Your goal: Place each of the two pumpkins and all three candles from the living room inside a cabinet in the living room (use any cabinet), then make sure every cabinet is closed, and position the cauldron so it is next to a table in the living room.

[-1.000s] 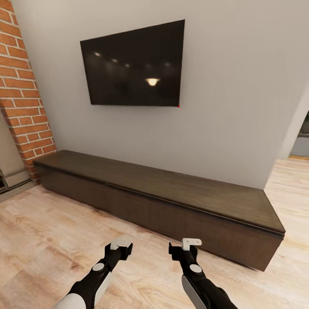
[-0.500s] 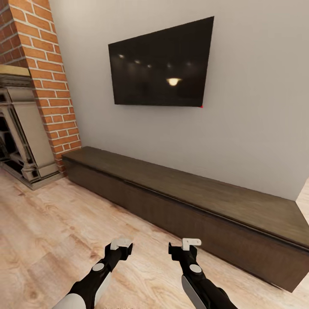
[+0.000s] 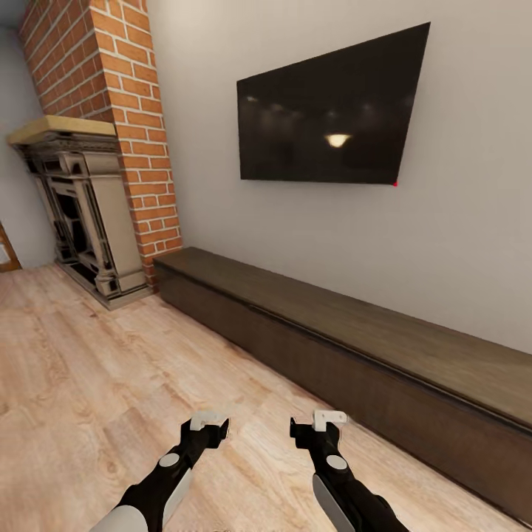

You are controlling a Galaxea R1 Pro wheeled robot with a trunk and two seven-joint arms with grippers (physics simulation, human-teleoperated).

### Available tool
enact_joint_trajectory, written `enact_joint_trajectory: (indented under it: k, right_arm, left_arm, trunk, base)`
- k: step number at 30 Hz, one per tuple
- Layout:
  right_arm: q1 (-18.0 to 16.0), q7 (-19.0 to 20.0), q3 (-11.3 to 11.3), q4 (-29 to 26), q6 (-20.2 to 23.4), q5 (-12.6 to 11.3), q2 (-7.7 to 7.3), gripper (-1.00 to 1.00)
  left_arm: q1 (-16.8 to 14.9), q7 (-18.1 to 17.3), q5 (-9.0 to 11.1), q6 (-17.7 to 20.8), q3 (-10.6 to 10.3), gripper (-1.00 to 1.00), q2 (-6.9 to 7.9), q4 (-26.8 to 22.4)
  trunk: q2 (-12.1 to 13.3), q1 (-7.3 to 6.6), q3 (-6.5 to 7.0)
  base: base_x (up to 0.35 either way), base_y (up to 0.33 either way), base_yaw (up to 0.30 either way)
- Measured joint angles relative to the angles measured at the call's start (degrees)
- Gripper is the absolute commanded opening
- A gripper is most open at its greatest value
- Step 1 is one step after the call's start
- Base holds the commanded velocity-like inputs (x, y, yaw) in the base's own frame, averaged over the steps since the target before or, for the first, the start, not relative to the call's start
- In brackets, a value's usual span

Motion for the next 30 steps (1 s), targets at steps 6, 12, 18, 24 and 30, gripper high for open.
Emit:
enact_joint_trajectory:
  k: [6,12,18,24,30]
  right_arm:
    - [0.0,0.0,0.0,0.0,0.0,0.0,0.01,1.00]
    - [0.0,0.1,0.0,0.0,0.0,0.0,0.01,1.00]
    - [0.0,0.1,0.1,0.0,0.0,0.0,0.02,1.00]
    - [0.0,0.2,0.1,0.0,0.0,0.0,0.03,1.00]
    - [0.0,0.2,0.1,0.0,0.0,0.0,0.03,1.00]
  left_arm:
    - [0.0,0.0,0.0,0.0,0.0,1.00,0.00,0.0]
    - [0.0,0.0,0.0,0.0,0.0,1.00,0.00,0.2]
    - [0.0,0.0,0.0,0.0,0.1,1.00,0.00,0.3]
    - [0.0,0.0,0.0,0.1,0.1,1.00,0.00,0.4]
    - [0.0,0.0,0.0,0.1,0.1,1.00,0.00,0.4]
  trunk:
    - [0.0,0.01,0.00]
    - [0.0,0.00,0.00]
    - [0.0,-0.01,0.00]
    - [0.0,-0.02,0.00]
    - [0.0,-0.03,0.00]
  base:
    - [-0.064,0.080,0.292]
    - [-0.033,0.204,0.292]
    - [0.016,0.280,0.292]
    - [0.146,0.268,0.292]
    - [0.227,0.226,0.292]
